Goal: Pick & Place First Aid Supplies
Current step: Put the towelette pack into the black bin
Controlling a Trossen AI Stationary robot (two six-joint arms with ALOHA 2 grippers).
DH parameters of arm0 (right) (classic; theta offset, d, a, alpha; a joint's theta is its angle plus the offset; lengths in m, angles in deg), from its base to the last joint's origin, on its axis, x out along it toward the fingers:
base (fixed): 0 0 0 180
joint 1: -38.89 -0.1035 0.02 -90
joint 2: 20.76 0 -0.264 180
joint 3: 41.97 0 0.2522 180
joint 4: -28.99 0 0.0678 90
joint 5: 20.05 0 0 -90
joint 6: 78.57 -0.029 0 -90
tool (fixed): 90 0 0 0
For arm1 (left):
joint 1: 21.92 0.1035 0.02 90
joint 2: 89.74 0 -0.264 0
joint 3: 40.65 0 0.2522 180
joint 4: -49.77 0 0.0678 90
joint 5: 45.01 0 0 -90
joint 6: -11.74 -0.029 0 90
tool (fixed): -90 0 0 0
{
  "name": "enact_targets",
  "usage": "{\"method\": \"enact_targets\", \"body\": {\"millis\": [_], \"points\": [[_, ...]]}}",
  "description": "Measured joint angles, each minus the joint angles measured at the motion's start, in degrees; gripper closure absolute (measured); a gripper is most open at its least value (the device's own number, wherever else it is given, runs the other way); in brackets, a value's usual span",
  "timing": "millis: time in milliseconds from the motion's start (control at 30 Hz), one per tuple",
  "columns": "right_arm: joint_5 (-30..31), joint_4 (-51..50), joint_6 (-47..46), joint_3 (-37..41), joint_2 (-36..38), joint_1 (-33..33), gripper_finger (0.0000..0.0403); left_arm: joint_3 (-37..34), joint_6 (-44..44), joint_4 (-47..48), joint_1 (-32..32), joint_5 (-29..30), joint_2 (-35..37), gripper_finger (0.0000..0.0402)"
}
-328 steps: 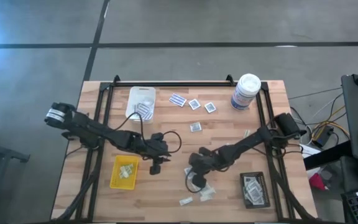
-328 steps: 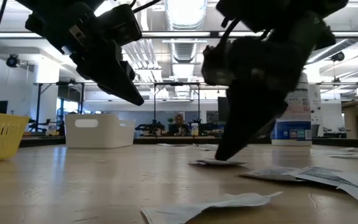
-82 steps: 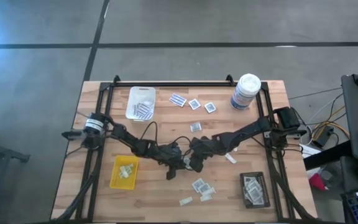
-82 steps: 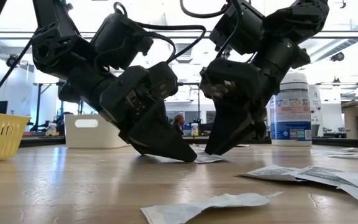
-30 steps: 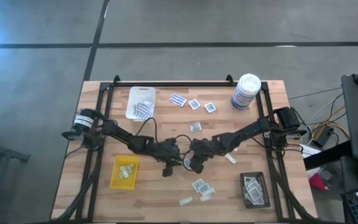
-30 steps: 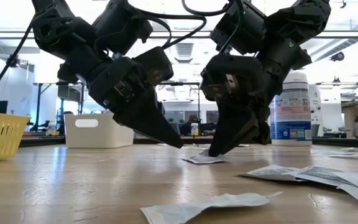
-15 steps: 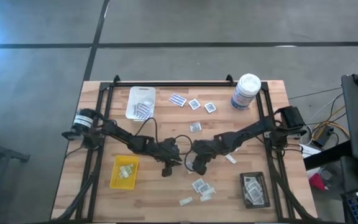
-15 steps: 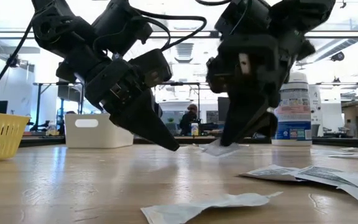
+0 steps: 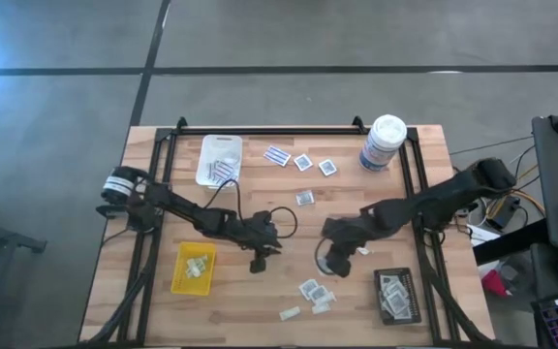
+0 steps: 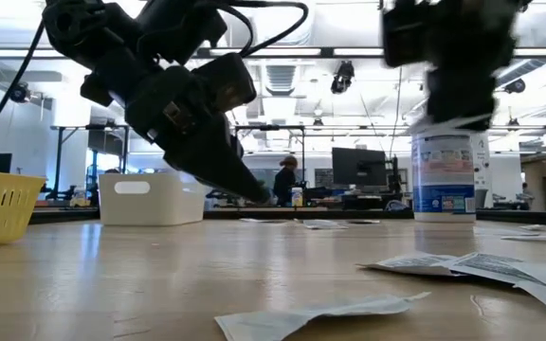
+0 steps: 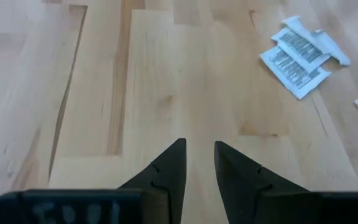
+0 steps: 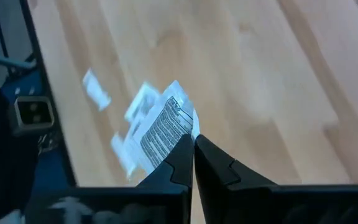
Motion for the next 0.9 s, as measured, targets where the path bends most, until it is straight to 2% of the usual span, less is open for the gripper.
{"method": "enact_targets", "body": {"millis": [233, 500, 700, 900], "points": [[0.01, -12.74, -8.75, 0.03, 7.56, -5.97, 0.0395, -0.05, 0.02, 1.41, 0.00, 0.26, 0.00, 0.0306], [-0.04, -21.65, -23.90, 0.04, 13.69, -17.45, 0.0395, -0.05, 0.04, 1.53, 0.00, 0.24, 0.00, 0.0306], [0.45, -29.14, -38.60, 0.17, 14.24, -26.43, 0.0394, -0.05, 0.04, 1.84, 0.00, 0.24, 0.00, 0.0306], [1.52, -28.60, -49.20, 2.14, 14.05, -32.89, 0.0394, -0.05, 0.07, 1.88, 0.00, 0.24, 0.00, 0.0306]]}}
